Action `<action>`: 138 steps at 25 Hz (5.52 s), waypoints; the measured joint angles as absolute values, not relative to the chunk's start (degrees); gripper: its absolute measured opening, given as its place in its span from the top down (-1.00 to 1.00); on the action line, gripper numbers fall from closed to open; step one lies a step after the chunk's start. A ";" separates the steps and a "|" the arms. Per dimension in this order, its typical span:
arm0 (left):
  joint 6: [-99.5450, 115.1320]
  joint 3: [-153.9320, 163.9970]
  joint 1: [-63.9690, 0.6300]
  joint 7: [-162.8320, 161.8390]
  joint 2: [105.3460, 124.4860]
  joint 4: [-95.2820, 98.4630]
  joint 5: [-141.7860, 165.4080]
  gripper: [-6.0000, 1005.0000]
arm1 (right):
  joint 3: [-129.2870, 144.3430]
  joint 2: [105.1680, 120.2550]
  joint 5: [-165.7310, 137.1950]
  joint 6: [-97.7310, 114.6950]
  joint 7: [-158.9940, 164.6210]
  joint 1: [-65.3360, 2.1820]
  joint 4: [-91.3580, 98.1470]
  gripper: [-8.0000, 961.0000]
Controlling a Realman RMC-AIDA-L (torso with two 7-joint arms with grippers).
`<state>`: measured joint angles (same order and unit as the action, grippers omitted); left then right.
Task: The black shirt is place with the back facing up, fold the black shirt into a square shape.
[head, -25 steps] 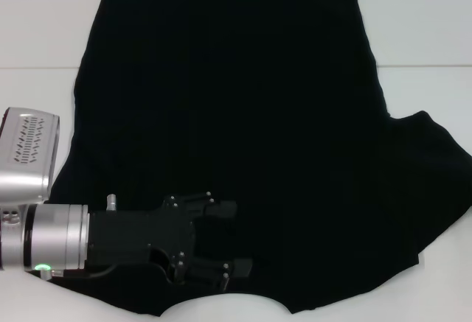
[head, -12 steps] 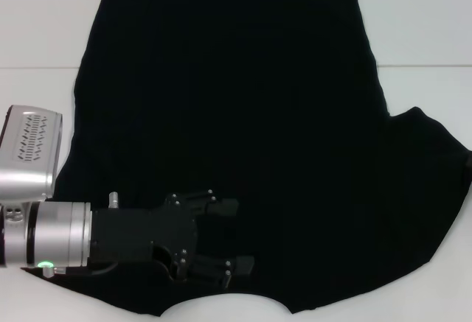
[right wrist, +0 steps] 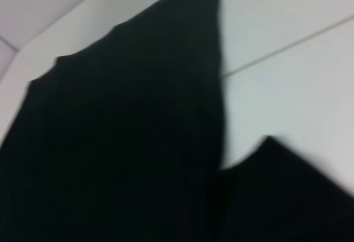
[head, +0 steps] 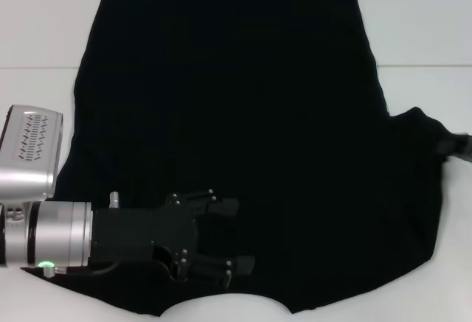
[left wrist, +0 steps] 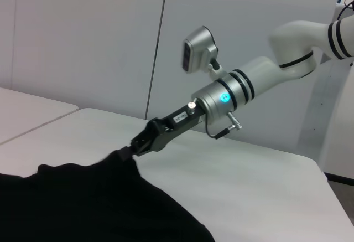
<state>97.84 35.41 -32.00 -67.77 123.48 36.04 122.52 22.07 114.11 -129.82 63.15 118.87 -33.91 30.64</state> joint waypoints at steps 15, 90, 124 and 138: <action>97.86 35.42 -31.98 -67.94 123.13 36.04 122.59 -0.89 | 37.59 117.53 -129.80 66.13 119.37 -42.07 29.51 0.98; 85.92 19.34 -21.02 -86.70 121.85 58.86 146.98 -0.89 | 39.46 119.70 -113.02 70.31 102.30 -42.89 24.28 -0.90; 91.19 19.17 -21.20 -89.13 121.58 63.71 147.16 -0.88 | 39.37 119.61 -112.60 70.22 102.04 -42.89 24.34 -0.90; 94.18 19.60 -23.06 -106.65 122.15 67.01 149.78 -0.88 | 39.39 119.62 -112.58 70.22 102.04 -42.81 24.34 -0.90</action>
